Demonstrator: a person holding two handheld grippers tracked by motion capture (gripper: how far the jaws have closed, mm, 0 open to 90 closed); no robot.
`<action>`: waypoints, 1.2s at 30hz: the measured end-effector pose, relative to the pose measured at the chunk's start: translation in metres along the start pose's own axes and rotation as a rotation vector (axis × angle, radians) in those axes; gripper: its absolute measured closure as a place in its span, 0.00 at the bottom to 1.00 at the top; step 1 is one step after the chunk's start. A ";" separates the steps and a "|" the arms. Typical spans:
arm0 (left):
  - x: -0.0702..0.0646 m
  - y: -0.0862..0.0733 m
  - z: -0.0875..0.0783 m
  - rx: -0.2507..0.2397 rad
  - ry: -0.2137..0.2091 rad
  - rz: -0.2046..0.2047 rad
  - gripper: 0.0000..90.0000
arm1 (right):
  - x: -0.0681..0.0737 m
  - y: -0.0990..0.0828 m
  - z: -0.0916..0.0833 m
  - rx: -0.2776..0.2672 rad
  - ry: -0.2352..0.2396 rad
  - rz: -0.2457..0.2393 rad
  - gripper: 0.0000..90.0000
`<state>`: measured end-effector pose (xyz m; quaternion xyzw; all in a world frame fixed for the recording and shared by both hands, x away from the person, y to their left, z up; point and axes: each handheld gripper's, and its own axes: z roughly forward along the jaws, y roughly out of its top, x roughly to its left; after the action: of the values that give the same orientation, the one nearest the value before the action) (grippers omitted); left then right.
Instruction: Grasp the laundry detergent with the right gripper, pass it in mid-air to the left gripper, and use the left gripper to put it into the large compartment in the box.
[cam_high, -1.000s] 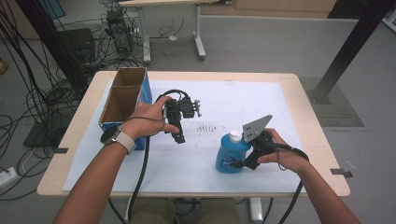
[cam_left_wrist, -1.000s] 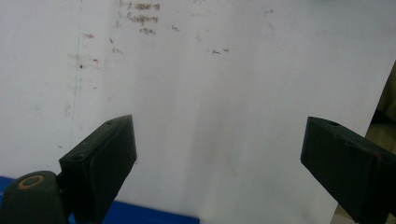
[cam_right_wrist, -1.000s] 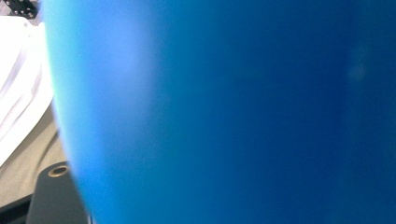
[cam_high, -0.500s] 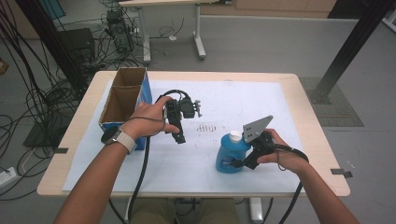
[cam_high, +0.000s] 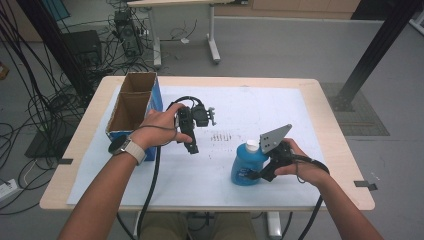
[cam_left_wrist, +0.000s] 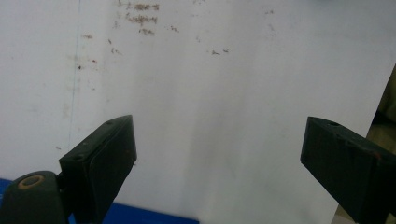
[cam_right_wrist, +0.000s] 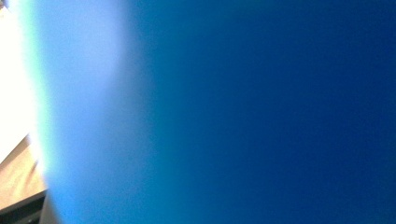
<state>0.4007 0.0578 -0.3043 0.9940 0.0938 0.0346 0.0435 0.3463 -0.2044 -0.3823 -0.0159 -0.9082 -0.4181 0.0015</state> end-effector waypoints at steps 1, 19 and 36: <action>0.000 0.000 0.000 0.000 0.000 0.001 0.12 | 0.000 0.000 0.000 -0.003 0.001 -0.001 0.29; 0.000 0.000 0.000 0.002 0.000 -0.003 0.12 | 0.001 -0.002 0.003 -0.018 0.005 -0.012 0.33; 0.000 0.001 0.001 0.002 -0.004 0.000 0.12 | 0.001 -0.006 0.003 -0.027 0.001 -0.015 0.34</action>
<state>0.4013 0.0568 -0.3055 0.9942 0.0938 0.0324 0.0425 0.3447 -0.2060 -0.3883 -0.0090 -0.9026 -0.4304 -0.0016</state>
